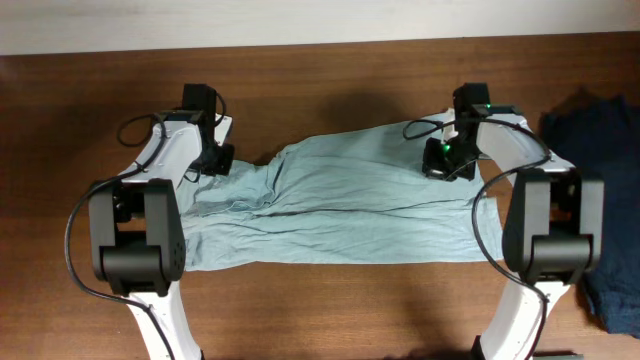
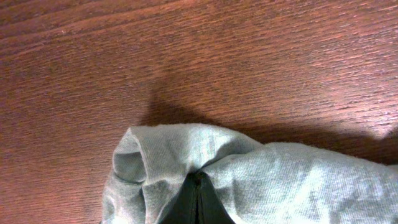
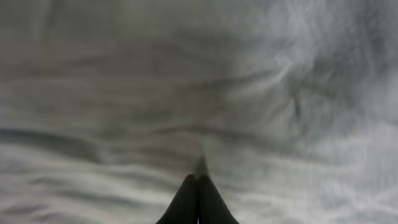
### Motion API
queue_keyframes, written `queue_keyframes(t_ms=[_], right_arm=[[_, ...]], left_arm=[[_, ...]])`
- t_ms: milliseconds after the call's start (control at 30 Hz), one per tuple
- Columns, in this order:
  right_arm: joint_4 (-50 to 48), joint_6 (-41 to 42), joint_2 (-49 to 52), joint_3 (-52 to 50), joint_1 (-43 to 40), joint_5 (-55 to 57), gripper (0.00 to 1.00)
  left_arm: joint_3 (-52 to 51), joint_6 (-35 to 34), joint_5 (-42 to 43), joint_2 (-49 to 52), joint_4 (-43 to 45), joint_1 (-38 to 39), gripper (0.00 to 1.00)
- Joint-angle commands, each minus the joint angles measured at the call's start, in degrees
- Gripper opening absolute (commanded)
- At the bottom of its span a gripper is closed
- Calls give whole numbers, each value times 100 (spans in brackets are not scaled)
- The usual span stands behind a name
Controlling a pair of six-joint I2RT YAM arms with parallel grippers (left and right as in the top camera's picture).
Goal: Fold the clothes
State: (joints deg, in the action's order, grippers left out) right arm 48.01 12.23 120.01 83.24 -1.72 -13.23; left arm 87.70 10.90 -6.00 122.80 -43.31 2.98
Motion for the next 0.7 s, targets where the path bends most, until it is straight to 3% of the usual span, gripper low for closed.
queue_keyframes(t_ms=[0, 233, 533, 667], right_arm=[[-46, 208, 256, -44, -2, 474, 4], [238, 629, 343, -162, -28, 1711, 4], [337, 562, 343, -160, -17, 1757, 6], [341, 411, 278, -118, -28, 1423, 23]], left_arm=[[42, 24, -11, 223, 57, -103, 0], [42, 28, -50, 293, 345, -398, 0], [42, 7, 24, 341, 1062, -793, 1], [278, 7, 20, 328, 852, -787, 22]])
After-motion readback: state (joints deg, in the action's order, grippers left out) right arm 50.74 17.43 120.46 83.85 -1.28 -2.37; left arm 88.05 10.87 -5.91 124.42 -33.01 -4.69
